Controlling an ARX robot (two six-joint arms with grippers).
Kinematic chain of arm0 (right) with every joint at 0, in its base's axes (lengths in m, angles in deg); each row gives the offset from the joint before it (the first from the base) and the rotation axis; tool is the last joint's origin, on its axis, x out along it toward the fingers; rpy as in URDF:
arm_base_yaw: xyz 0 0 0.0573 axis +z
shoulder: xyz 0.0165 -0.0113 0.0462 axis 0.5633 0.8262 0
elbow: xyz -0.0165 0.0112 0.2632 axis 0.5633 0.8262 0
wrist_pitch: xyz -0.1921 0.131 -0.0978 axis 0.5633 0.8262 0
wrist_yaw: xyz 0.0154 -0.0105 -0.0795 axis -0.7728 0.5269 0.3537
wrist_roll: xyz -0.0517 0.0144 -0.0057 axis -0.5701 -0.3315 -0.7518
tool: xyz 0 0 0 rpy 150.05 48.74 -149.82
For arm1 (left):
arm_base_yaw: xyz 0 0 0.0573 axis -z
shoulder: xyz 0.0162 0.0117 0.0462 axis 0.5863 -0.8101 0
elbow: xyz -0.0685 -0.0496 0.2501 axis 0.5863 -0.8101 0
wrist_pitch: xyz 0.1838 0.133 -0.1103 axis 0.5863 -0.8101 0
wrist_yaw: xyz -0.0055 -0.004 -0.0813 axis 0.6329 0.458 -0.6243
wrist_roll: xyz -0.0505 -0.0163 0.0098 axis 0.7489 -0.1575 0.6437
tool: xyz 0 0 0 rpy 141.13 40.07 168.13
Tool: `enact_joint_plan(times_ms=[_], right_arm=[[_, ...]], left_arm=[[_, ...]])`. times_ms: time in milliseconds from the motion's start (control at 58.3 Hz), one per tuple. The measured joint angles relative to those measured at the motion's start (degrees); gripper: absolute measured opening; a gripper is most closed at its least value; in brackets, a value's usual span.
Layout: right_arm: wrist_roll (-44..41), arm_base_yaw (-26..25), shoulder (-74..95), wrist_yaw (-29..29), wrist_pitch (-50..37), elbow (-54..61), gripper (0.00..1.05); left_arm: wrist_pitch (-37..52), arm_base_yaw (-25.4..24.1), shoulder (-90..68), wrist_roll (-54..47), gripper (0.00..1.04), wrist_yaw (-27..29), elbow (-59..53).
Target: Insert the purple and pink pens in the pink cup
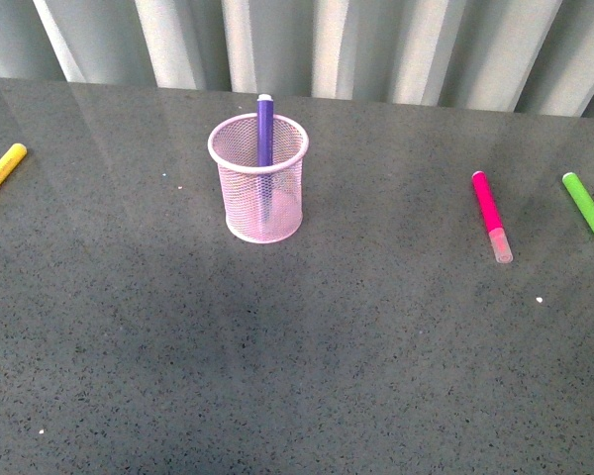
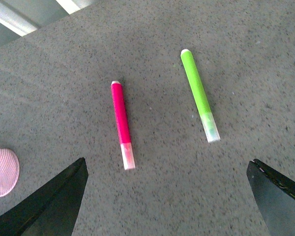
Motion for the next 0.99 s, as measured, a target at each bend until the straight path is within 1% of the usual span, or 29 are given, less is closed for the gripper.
enact_joint_plan(times_ms=[51, 172, 412, 772, 995], right_arm=[[-0.3, 0.5, 3.1, -0.3, 1.2, -3.3, 0.98], [-3.5, 2.8, 10.4, 1.8, 4.0, -11.1, 0.98], [-9.9, 6.6, 17.6, 4.4, 6.7, -16.5, 0.98], [-10.8, 8.7, 28.0, 6.2, 6.9, -24.0, 0.98], [-10.7, 9.8, 33.8, 6.3, 7.3, -28.0, 0.98]], left_arm=[[0.0, 0.0, 0.0, 0.0, 0.98, 0.0, 0.0], [0.0, 0.0, 0.0, 0.0, 0.98, 0.0, 0.0], [0.0, 0.0, 0.0, 0.0, 0.98, 0.0, 0.0], [0.0, 0.0, 0.0, 0.0, 0.98, 0.0, 0.0], [0.0, 0.0, 0.0, 0.0, 0.98, 0.0, 0.0]])
